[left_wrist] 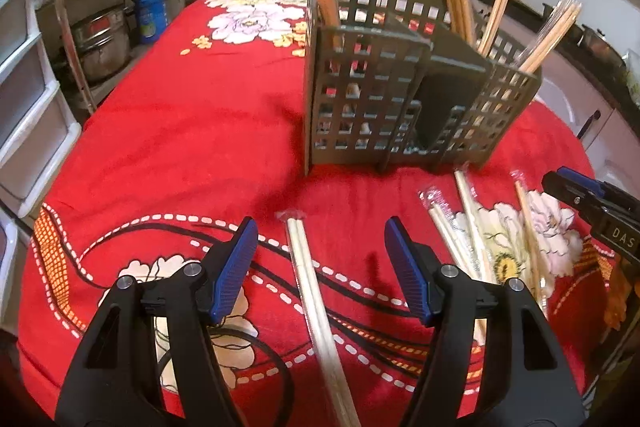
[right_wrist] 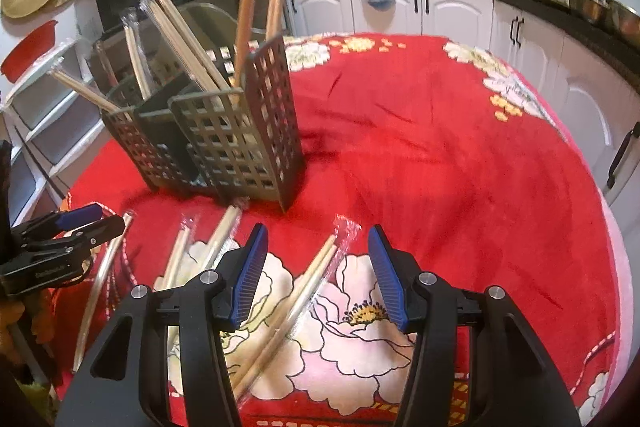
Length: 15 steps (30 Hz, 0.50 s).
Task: Organize utensils
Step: 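Move both tools back down to the chopstick packs beside the caddy, then grasp a sleeved chopstick with the left tool while the right tool grasps another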
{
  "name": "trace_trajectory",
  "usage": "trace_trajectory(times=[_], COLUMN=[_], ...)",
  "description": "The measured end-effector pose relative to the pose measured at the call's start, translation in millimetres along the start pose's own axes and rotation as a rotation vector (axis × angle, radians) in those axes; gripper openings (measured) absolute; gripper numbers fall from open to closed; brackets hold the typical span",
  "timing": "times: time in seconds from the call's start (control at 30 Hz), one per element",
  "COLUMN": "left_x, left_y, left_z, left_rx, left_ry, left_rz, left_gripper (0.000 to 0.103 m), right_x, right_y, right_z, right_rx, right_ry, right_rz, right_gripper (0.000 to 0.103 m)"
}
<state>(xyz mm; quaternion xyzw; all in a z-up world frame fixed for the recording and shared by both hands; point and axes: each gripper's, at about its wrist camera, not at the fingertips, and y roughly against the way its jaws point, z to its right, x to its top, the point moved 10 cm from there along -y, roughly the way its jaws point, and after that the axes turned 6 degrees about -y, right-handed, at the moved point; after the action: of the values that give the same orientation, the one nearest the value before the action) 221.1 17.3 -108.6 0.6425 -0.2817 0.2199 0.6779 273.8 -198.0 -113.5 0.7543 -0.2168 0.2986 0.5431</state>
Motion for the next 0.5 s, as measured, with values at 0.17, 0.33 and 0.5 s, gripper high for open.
trace_trajectory(times=[0.17,0.33,0.5], left_x=[-7,-15,-15], left_y=[-12,-22,-23], left_z=[-9,-18,-18], left_rx=[0.037,0.039,0.027], left_ry=[0.008,0.033,0.039], left_rz=[-0.039,-0.079,-0.071], left_gripper=[0.058,0.058,0.058], right_x=[-7,-13,-11], right_y=[-17,-32,-40], right_z=[4,7,9], right_rx=[-0.007,-0.021,-0.051], right_ry=[-0.015,-0.019,-0.014], right_rz=[-0.049,-0.090,-0.098], right_gripper=[0.050,0.050,0.047])
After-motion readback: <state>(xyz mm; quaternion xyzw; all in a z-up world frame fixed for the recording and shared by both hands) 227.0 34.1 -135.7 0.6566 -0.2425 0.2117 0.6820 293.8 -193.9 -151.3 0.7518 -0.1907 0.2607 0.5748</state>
